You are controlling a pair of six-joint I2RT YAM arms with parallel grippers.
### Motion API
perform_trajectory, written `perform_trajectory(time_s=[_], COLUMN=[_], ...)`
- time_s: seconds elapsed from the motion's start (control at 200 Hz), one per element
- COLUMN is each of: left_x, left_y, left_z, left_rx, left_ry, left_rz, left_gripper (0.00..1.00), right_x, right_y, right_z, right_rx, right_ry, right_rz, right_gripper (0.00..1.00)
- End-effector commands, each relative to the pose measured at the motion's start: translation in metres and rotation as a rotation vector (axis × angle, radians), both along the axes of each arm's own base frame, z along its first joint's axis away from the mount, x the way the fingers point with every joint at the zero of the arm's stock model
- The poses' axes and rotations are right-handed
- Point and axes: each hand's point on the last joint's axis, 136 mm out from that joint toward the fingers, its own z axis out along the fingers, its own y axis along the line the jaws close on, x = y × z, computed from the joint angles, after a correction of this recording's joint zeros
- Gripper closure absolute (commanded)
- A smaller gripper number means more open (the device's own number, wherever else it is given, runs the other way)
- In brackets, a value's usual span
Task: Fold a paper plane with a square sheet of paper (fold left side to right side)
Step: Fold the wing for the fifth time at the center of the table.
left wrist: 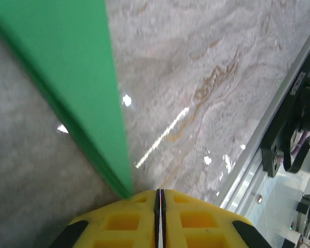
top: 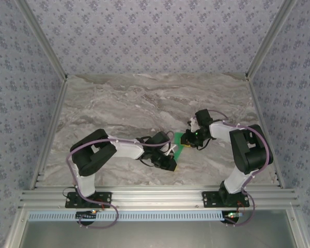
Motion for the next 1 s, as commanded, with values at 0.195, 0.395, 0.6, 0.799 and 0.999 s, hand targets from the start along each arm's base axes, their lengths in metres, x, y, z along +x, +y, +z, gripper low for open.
perform_trajectory(time_s=[0.195,0.395,0.6,0.799,0.999], left_x=[0.028,0.046,0.046,0.044,0.036], left_y=[-0.016,-0.025,-0.024,-0.01,0.002], left_z=[0.048,0.033,0.006,-0.014,-0.032], left_rx=[-0.104,-0.065,-0.001,0.088,0.142], left_ry=[-0.065,-0.081,-0.057,-0.065,-0.061], left_rz=[0.023,0.045,0.037,0.06,0.078], left_gripper=[0.89,0.88,0.88,0.9,0.95], right_x=[-0.009,-0.01,-0.008,0.003,-0.001], right_y=[-0.021,-0.02,-0.013,-0.001,-0.004], right_z=[-0.025,-0.023,-0.017,0.011,0.04], right_rx=[-0.135,-0.13,-0.083,0.036,0.07], right_ry=[0.041,0.037,0.023,-0.065,-0.141], right_rz=[-0.013,-0.009,-0.01,-0.032,-0.037], right_gripper=[0.83,0.83,0.85,0.87,0.94])
